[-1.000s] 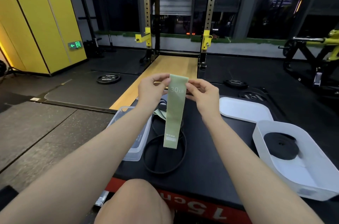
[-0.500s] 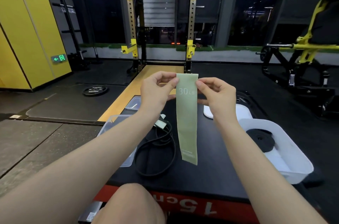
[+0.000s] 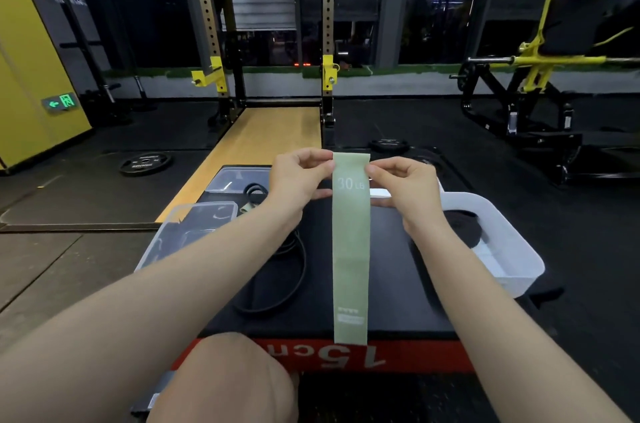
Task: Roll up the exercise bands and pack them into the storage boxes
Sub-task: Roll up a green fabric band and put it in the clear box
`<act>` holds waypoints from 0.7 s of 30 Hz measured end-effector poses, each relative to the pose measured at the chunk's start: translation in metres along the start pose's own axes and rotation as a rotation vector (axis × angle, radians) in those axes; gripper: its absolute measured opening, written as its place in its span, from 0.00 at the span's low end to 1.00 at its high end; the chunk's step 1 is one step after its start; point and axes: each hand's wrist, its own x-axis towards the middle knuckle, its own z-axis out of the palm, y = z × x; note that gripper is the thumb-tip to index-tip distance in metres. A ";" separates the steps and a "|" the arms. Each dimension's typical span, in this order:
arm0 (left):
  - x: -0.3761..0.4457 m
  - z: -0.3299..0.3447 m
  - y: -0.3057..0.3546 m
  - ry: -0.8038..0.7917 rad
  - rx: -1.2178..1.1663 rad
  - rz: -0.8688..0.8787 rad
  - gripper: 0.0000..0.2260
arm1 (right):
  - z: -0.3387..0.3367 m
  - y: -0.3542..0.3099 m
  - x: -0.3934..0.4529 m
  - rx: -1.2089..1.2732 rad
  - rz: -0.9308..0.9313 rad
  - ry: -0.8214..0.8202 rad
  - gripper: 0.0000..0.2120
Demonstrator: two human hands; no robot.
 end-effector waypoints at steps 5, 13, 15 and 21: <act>0.040 0.007 -0.044 0.049 0.011 -0.123 0.05 | 0.009 0.046 0.038 -0.022 0.109 0.017 0.02; 0.113 0.019 -0.118 0.140 0.043 -0.228 0.07 | 0.024 0.114 0.097 -0.158 0.190 0.053 0.05; 0.128 0.020 -0.137 0.151 0.041 -0.251 0.07 | 0.027 0.131 0.110 -0.204 0.200 0.055 0.06; 0.159 0.025 -0.183 0.181 0.065 -0.298 0.08 | 0.037 0.176 0.140 -0.369 0.232 0.077 0.05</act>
